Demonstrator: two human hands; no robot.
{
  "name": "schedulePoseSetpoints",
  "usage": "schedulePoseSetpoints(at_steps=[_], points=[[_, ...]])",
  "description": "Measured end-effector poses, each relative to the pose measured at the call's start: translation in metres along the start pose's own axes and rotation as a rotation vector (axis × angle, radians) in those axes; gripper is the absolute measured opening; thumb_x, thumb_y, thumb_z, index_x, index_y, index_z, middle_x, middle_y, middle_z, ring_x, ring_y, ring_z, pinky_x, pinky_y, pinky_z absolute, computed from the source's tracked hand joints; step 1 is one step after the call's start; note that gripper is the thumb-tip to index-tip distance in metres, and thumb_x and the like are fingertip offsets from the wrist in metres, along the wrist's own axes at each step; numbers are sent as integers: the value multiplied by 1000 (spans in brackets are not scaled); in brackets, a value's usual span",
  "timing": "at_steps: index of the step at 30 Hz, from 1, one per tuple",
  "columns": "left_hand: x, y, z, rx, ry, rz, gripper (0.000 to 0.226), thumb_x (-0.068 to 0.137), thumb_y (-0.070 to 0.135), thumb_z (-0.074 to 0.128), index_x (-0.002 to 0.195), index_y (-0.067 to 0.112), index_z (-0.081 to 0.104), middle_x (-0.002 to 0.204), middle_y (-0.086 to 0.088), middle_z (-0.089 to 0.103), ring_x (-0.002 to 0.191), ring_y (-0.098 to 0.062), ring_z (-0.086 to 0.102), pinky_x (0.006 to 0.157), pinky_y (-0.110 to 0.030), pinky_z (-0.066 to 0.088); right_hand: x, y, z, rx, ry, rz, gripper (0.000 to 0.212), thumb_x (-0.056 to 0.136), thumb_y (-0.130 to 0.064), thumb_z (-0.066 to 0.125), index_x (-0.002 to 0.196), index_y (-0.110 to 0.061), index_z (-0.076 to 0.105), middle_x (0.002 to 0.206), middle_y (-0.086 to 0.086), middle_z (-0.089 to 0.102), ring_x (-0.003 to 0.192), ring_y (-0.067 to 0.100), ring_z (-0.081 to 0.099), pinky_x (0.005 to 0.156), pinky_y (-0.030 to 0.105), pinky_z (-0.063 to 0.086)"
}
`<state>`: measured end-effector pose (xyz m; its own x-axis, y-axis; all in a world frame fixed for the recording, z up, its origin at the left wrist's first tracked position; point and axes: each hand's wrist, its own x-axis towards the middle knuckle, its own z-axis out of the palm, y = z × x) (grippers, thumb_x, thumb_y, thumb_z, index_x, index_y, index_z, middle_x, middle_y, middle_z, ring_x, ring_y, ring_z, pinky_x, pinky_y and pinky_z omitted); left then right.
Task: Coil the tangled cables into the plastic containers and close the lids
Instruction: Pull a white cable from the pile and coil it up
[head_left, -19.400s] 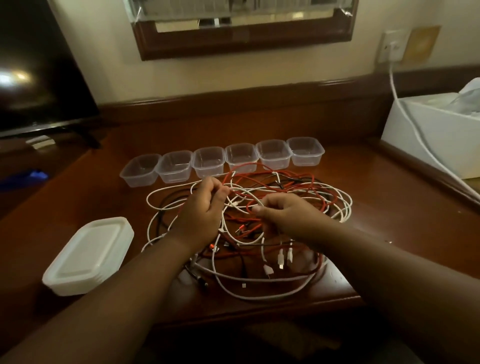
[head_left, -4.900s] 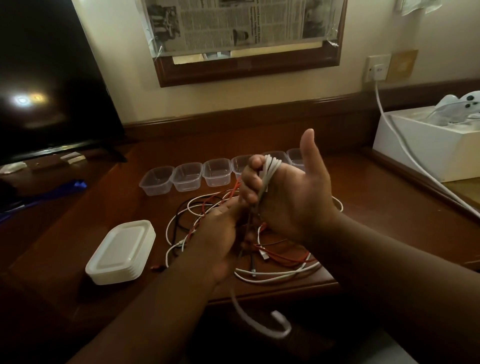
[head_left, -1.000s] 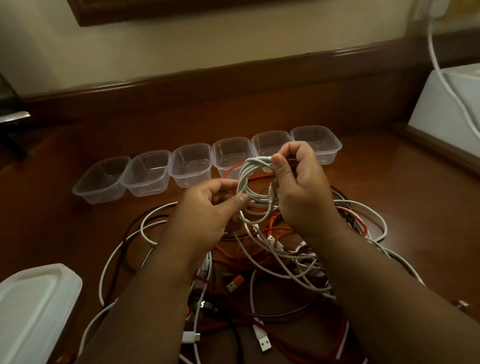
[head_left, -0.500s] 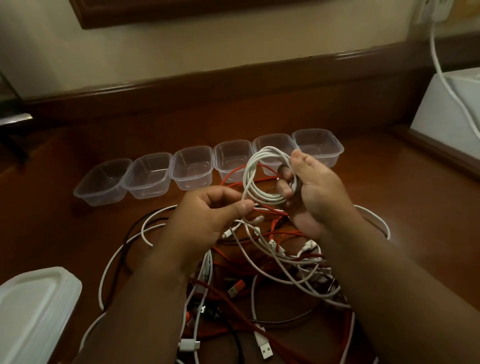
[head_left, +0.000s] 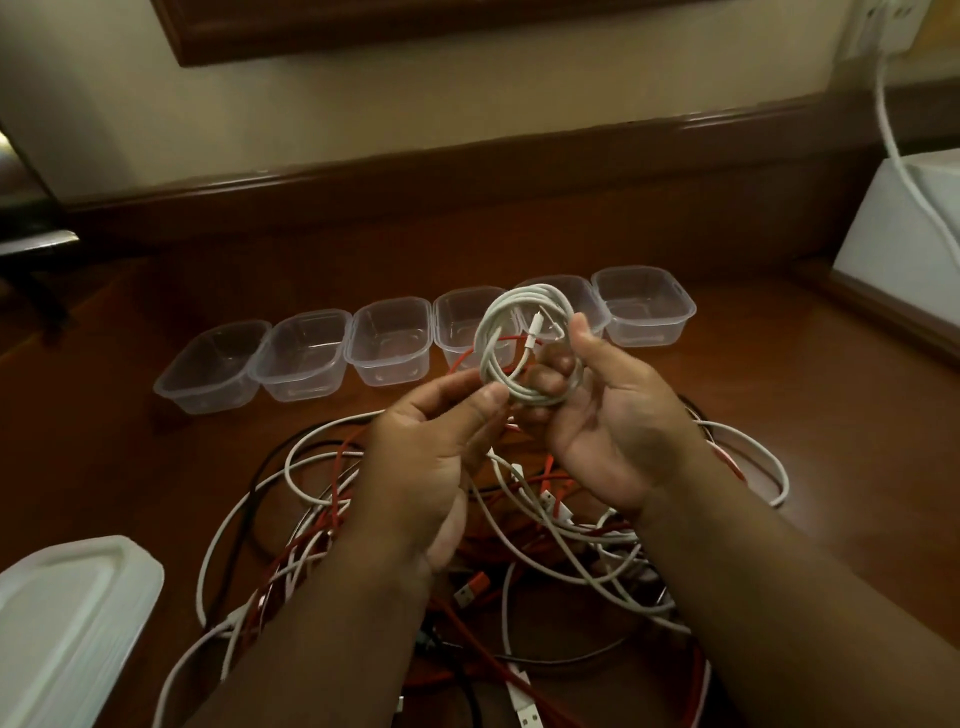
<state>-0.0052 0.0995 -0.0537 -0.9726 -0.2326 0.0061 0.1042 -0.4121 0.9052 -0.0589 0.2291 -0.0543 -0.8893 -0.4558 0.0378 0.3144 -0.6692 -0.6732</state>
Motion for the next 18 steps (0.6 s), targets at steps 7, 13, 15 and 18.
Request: schedulePoseSetpoints(at_steps=[7, 13, 15, 18], points=[[-7, -3, 7, 166, 97, 230, 22, 93, 0, 59, 99, 15, 73, 100, -8, 76, 99, -25, 72, 89, -42, 56, -4, 8, 8, -234, 86, -91, 22, 97, -20, 52, 111, -3, 57, 84, 10, 69, 78, 20, 70, 72, 37, 59], [-1, -7, 6, 57, 187, 246, 25, 94, -3, 55, 98, 15, 71, 99, -11, 75, 101, -27, 71, 99, -50, 52, -2, 10, 3, -685, 156, -186, 20, 98, -22, 56, 117, -25, 57, 99, -1, 73, 94, 10, 71, 85, 32, 58], [-1, -9, 6, 53, 182, 287, 26, 93, -2, 56, 98, 19, 72, 98, -8, 75, 101, -25, 70, 97, -46, 53, -3, 9, 4, -823, 140, -196, 16, 100, -24, 52, 110, -28, 64, 96, -4, 74, 92, 8, 70, 85, 33, 57], [-1, -13, 3, 89, 146, 364, 23, 94, 1, 57, 98, 20, 70, 95, -3, 73, 97, -21, 69, 90, -39, 53, -3, 13, 5, -886, 153, -148, 17, 102, -28, 48, 103, -30, 65, 94, 3, 71, 90, 17, 67, 90, 47, 56]])
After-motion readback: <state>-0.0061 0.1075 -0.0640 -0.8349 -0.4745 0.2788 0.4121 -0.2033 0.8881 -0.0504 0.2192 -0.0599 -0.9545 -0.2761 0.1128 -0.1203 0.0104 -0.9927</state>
